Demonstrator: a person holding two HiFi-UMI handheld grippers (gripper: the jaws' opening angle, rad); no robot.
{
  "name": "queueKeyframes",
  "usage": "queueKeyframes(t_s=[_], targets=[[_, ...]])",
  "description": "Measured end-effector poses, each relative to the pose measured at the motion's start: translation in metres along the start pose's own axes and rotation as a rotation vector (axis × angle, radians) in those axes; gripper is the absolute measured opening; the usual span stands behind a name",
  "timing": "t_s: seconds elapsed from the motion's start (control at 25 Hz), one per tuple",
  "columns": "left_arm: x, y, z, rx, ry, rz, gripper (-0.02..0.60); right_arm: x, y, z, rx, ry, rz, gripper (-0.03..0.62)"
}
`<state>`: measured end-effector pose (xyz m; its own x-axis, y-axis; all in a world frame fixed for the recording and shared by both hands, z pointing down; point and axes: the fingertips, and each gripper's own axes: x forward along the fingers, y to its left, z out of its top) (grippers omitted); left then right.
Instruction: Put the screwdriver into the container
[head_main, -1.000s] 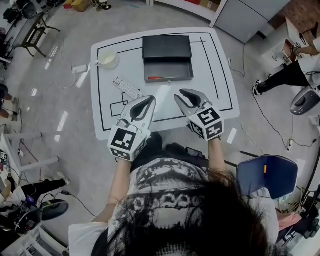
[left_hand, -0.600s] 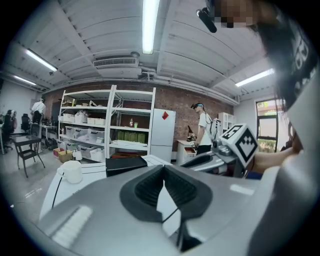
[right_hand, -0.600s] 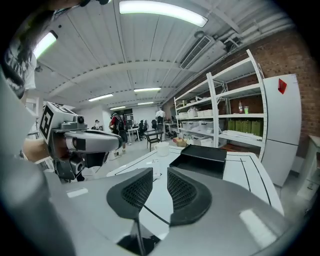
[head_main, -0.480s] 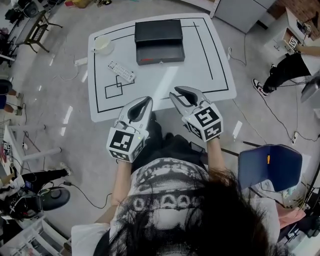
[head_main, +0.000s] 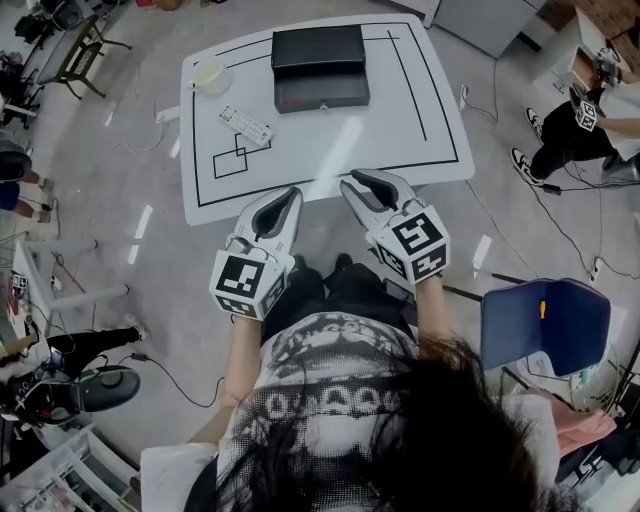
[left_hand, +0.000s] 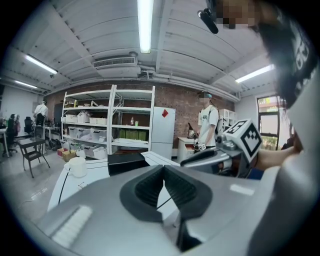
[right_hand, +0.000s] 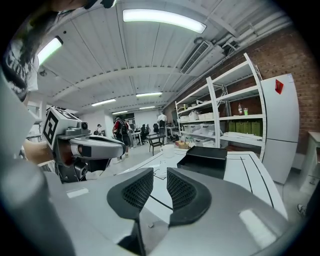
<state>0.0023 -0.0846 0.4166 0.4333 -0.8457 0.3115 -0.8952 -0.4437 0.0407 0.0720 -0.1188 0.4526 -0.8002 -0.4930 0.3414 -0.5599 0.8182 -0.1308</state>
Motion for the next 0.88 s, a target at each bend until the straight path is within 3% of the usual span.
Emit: queueKeyframes(t_s=[0.44, 0.88], targets=[[-0.046, 0.016, -0.017, 0.009, 0.02, -0.013, 0.0, 0.006, 0.044, 0.0, 0.036, -0.032, -0.03, -0.009], [-0.098, 0.051, -0.024, 0.029, -0.013, -0.062, 0.0, 0.028, 0.109, 0.019, 0.054, -0.074, -0.063, -0.009]])
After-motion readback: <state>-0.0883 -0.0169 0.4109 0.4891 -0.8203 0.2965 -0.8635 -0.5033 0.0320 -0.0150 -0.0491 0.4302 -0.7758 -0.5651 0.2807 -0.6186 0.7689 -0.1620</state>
